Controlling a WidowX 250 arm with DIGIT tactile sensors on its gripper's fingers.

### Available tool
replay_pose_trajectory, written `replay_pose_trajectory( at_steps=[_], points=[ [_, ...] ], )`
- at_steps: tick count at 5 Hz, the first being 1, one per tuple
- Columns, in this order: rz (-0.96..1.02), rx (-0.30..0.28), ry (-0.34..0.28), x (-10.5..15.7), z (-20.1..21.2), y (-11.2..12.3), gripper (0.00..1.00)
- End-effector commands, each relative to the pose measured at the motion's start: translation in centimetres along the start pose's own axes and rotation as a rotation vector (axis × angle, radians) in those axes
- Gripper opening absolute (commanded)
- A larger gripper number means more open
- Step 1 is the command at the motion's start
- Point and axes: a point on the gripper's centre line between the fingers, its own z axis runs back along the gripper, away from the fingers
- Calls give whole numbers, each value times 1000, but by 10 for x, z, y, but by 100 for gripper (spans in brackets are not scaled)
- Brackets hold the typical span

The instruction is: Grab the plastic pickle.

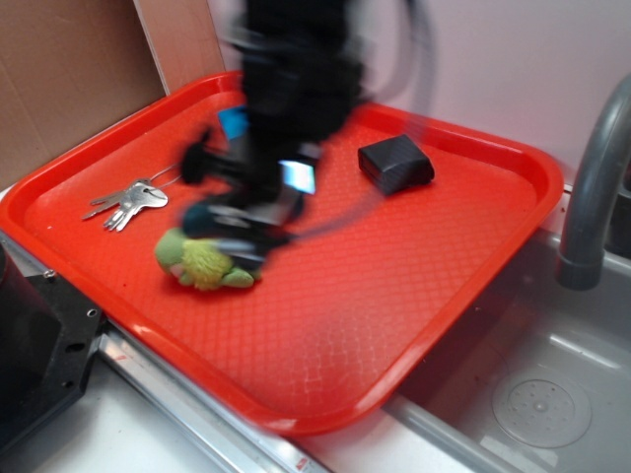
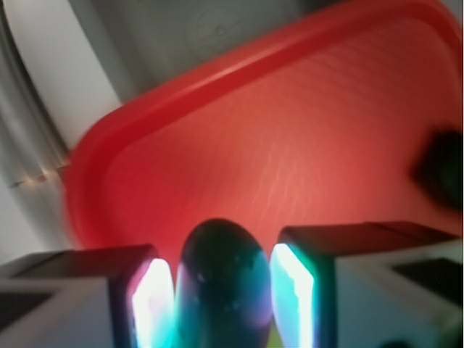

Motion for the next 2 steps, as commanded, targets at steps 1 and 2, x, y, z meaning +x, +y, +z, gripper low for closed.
replay_pose_trajectory(
  at_steps=[1,2],
  points=[
    [115,31,-125,-42,94,-44,0],
    [120,10,-26,-25,138,-32,0]
  ],
)
